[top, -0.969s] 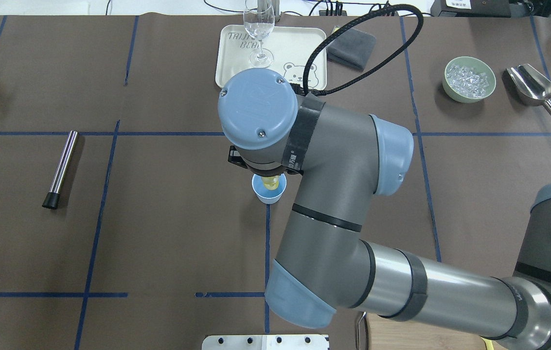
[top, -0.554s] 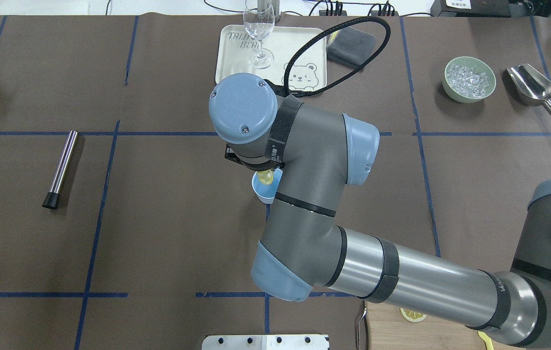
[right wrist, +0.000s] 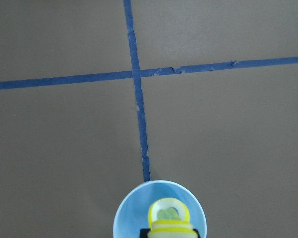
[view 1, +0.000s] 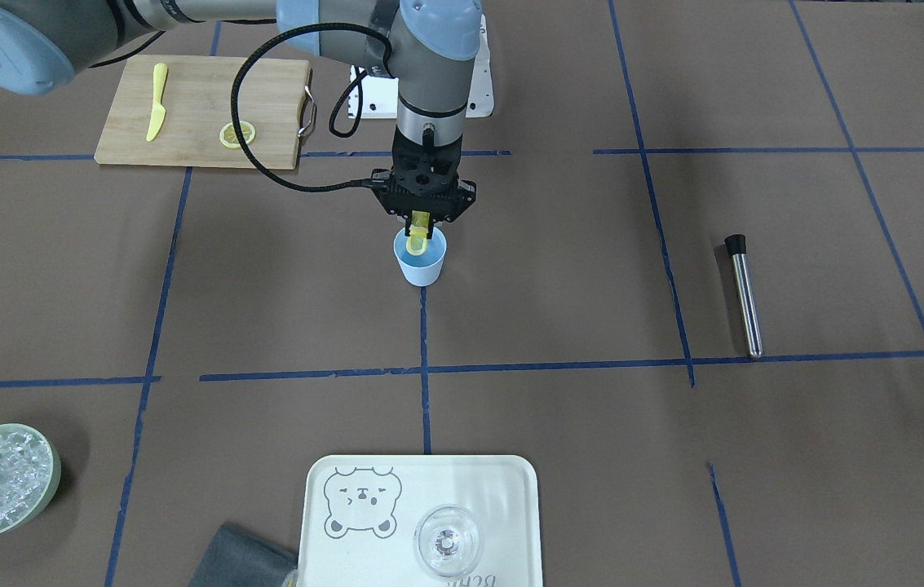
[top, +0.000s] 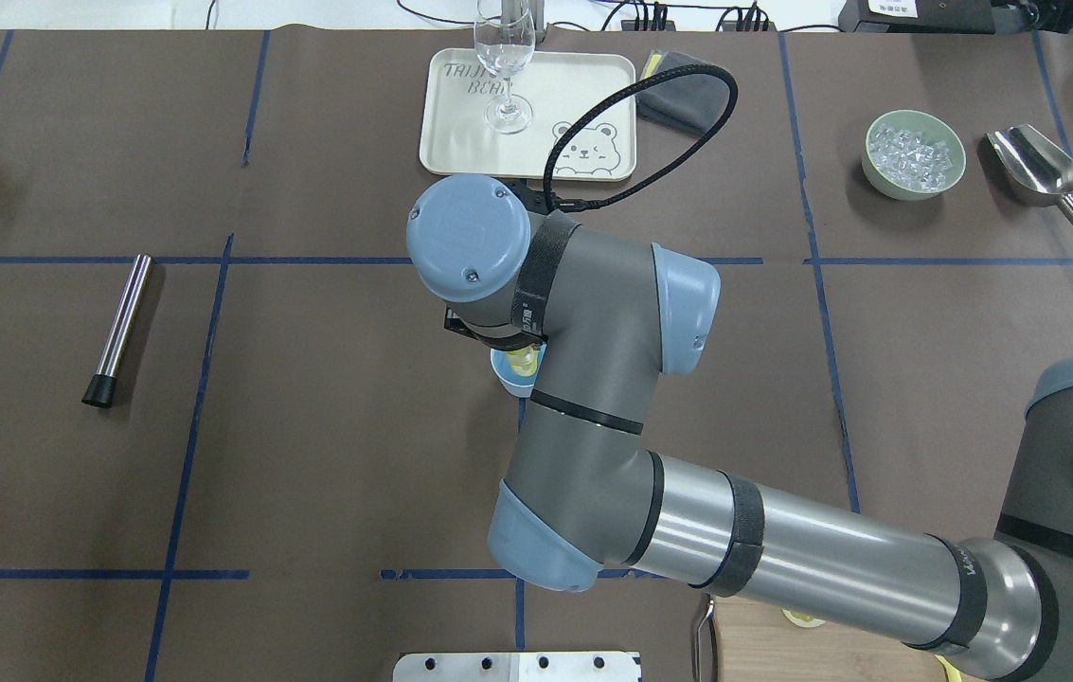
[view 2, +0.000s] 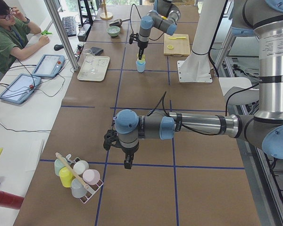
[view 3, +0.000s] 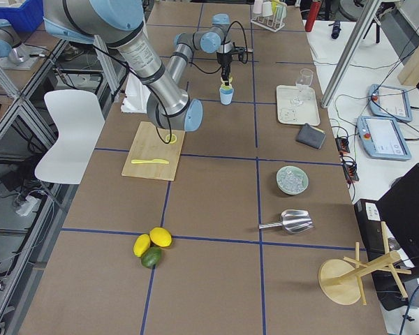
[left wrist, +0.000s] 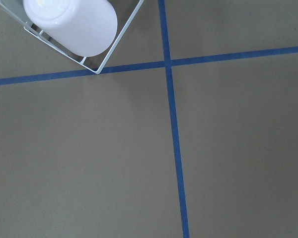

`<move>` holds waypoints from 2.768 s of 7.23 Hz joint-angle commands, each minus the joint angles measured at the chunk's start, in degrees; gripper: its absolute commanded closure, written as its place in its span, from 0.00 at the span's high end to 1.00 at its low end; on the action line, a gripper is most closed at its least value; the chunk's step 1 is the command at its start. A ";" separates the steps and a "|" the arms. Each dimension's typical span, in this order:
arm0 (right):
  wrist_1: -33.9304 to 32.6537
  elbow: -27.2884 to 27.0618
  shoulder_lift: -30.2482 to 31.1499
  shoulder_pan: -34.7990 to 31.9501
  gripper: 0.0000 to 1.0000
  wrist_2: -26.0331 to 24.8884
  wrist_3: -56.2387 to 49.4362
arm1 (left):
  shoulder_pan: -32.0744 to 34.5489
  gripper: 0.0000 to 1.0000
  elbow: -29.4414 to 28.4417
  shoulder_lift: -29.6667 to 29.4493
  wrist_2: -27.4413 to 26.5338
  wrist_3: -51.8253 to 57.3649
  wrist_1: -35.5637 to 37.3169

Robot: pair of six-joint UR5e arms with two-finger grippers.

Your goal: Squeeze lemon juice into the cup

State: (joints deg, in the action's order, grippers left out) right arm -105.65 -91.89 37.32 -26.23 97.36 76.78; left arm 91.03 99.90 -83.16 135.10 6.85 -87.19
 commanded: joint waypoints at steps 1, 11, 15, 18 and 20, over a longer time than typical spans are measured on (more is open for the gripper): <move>3.25 0.04 1.52 0.21 1.00 0.02 -2.06 | 0.02 1.00 0.03 0.01 -0.01 0.00 0.00; 3.17 -4.32 8.52 -13.81 1.00 13.80 -24.59 | -0.07 1.00 0.21 -0.43 -0.10 -0.26 0.09; 2.56 -11.29 25.57 -33.05 1.00 21.37 -52.54 | -0.24 1.00 1.26 -0.87 -0.18 0.00 -0.09; 3.26 -13.40 42.42 -44.85 1.00 23.84 -64.82 | -0.16 1.00 1.36 -0.09 0.08 0.18 -6.64; 6.32 -12.18 50.45 -53.53 1.00 24.45 -78.70 | -0.24 1.00 0.91 -1.12 -0.10 0.00 -8.26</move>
State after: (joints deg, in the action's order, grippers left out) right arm -101.15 -104.76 82.94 -74.26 121.31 7.24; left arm 90.85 100.96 -83.54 135.05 6.90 -94.36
